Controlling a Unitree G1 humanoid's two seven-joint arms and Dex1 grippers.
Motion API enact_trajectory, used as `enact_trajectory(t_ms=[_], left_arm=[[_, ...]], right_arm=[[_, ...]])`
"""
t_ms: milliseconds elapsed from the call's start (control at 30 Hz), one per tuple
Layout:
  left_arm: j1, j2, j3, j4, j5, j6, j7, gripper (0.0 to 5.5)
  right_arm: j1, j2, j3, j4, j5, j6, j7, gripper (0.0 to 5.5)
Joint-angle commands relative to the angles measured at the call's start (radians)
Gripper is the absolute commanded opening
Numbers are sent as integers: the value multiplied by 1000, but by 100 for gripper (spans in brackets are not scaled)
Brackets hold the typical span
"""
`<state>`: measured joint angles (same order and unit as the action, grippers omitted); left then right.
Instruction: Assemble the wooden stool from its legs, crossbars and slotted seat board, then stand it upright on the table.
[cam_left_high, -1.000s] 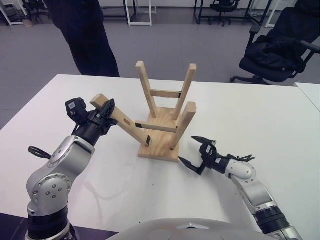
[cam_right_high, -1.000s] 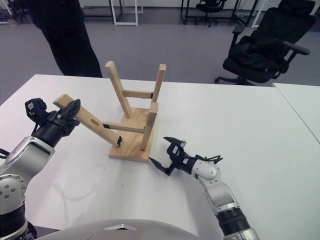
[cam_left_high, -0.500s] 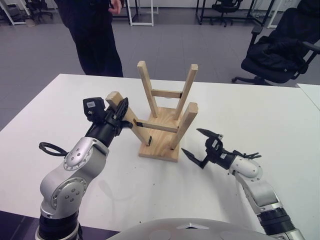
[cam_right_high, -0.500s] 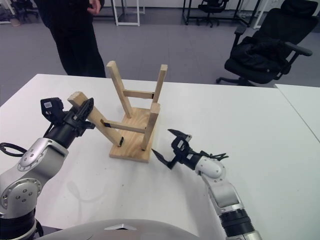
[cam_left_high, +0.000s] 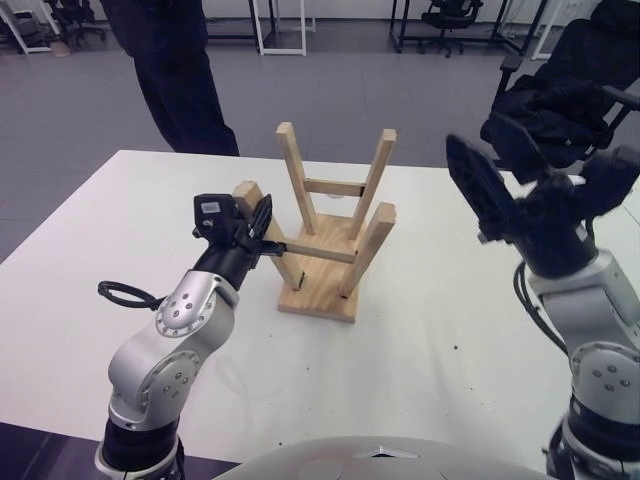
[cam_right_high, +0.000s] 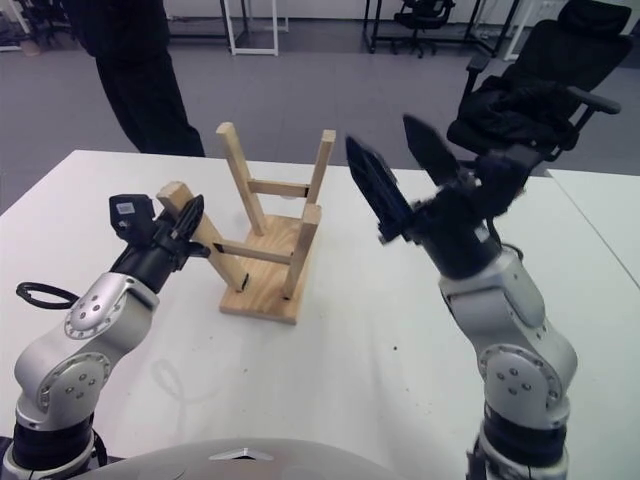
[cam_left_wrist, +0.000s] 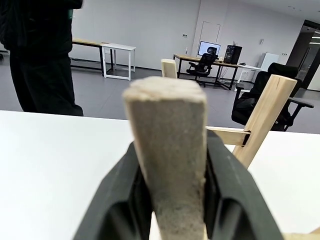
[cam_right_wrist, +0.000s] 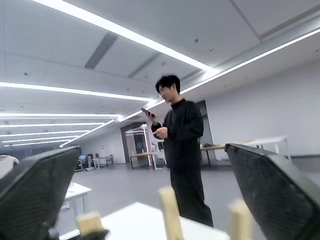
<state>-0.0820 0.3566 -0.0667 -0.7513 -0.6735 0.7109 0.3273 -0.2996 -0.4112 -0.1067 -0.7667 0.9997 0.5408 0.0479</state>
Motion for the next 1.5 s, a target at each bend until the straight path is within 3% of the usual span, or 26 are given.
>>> enact_trajectory(t_ms=[33, 267, 467, 600, 667, 800, 967, 1100, 1233, 1367, 1500], left_arm=[[14, 25, -125, 78, 124, 98, -26, 103], [-8, -94, -77, 117, 129, 75, -28, 105], [-41, -143, -32, 103, 128, 70, -106, 231], [-58, -63, 16, 30, 144, 92, -189, 306], [-102, -19, 64, 11, 145, 81, -235, 323], [-385, 44, 235, 67, 17, 40, -353, 323], [-620, 122, 355, 340, -123, 52, -519, 323], [-450, 118, 229, 508, -18, 0, -659, 323], [-308, 111, -19, 610, 177, -118, -767, 323], [-344, 94, 2, 704, 228, -206, -778, 323], [-435, 93, 90, 673, 192, -245, -758, 323]], right_arm=[[-239, 42, 266, 65, -240, 219, -193, 540], [-310, -7, 406, 174, -549, 269, -140, 540], [-392, 8, 464, 217, -730, 262, -77, 540], [-439, 17, 521, 235, -839, 243, -27, 540], [-416, 46, 473, 254, -840, 215, -13, 540], [-393, 107, 209, 259, -697, 137, 57, 540], [-392, 125, -52, 239, -398, 199, 161, 540], [-189, 136, -43, 238, -292, 337, 158, 540], [-22, 130, 57, 316, -375, 339, 146, 540], [-93, 165, 37, 379, -380, 296, 119, 540], [-149, 185, -57, 345, -306, 242, 111, 540]])
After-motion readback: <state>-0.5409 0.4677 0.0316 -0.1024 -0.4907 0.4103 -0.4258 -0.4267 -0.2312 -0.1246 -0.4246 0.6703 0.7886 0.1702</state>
